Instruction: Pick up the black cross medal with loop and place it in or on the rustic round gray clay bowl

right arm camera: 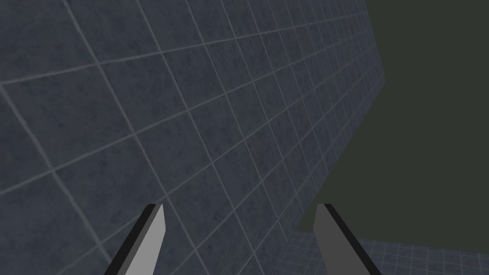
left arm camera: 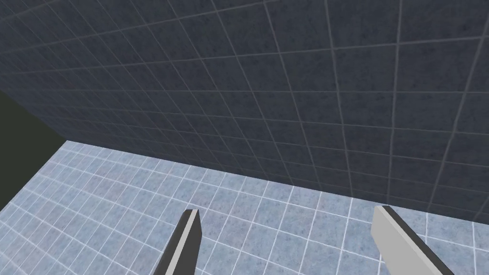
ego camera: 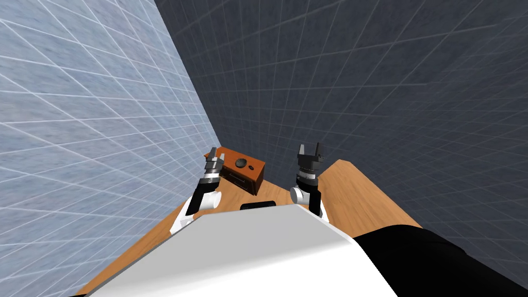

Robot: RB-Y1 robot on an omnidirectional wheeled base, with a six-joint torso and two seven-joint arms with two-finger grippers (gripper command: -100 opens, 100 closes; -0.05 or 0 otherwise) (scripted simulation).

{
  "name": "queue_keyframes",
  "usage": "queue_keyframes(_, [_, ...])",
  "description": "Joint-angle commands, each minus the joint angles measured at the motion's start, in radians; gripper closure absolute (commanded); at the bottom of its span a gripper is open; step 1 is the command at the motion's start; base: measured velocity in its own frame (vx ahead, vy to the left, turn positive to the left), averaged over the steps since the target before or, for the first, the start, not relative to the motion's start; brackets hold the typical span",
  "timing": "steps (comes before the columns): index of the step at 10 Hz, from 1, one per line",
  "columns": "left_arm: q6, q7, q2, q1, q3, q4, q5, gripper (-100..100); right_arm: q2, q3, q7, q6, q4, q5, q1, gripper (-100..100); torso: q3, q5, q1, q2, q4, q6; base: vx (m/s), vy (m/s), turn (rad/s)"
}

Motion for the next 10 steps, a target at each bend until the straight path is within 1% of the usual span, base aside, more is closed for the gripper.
queue_keyframes(1, [0.026, -0.022, 0.008, -0.021, -0.002, 0.050, 0.000, -100, 0.000, 0.000, 0.000, 0.000, 0.000, 0.000, 0.000, 0, 0.000, 0.000, 0.000, 0.000, 0.000, 0.000, 0.002, -0.110, -0.042])
queue_keyframes(2, [0.054, -0.038, 0.016, -0.041, 0.001, 0.078, 0.002, -100, 0.000, 0.000, 0.000, 0.000, 0.000, 0.000, 0.000, 0, 0.000, 0.000, 0.000, 0.000, 0.000, 0.000, 0.010, -0.161, -0.087])
queue_keyframes(3, [0.054, -0.038, 0.016, -0.041, 0.001, 0.095, 0.002, -100, 0.000, 0.000, 0.000, 0.000, 0.000, 0.000, 0.000, 0, 0.000, 0.000, -0.002, -0.001, 0.000, 0.000, 0.003, -0.127, -0.025])
queue_keyframes(4, [0.084, -0.055, 0.023, -0.063, 0.003, 0.126, 0.004, -100, 0.000, 0.000, 0.000, 0.000, 0.000, 0.000, 0.000, 0, 0.000, 0.000, -0.001, 0.000, 0.000, 0.000, -0.015, -0.123, -0.057])
queue_keyframes(5, [0.084, -0.055, 0.023, -0.063, 0.003, 0.140, 0.004, -100, 0.000, 0.000, 0.000, 0.000, 0.000, 0.000, 0.000, 0, 0.000, 0.000, 0.000, 0.001, 0.000, 0.000, -0.009, -0.092, -0.020])
queue_keyframes(6, [0.116, -0.073, 0.030, -0.085, 0.006, 0.174, 0.006, -100, 0.000, 0.000, 0.000, 0.000, 0.000, 0.000, 0.000, 0, 0.000, 0.000, 0.002, 0.001, 0.000, 0.000, 0.002, -0.108, -0.057])
queue_keyframes(7, [0.116, -0.073, 0.030, -0.085, 0.006, 0.187, 0.006, -100, 0.000, 0.000, 0.000, 0.000, 0.000, 0.000, 0.000, 0, 0.000, 0.000, 0.001, 0.000, 0.000, 0.000, 0.006, -0.088, -0.026])
queue_keyframes(8, [0.149, -0.091, 0.037, -0.109, 0.009, 0.217, 0.008, -100, 0.000, 0.000, 0.000, 0.000, 0.000, 0.000, 0.000, 0, 0.000, 0.000, 0.002, 0.000, 0.000, 0.000, 0.011, -0.120, -0.072])
queue_keyframes(9, [0.149, -0.091, 0.037, -0.109, 0.009, 0.235, 0.008, -100, 0.000, 0.000, 0.000, 0.000, 0.000, 0.000, 0.000, 0, 0.000, 0.000, 0.000, 0.000, 0.000, 0.000, 0.006, -0.111, -0.024])
queue_keyframes(10, [0.183, -0.110, 0.042, -0.134, 0.012, 0.280, 0.009, -100, 0.000, 0.000, 0.000, 0.000, 0.000, 0.000, 0.000, 0, 0.000, 0.000, 0.001, 0.000, 0.000, 0.000, -0.006, -0.128, -0.054])
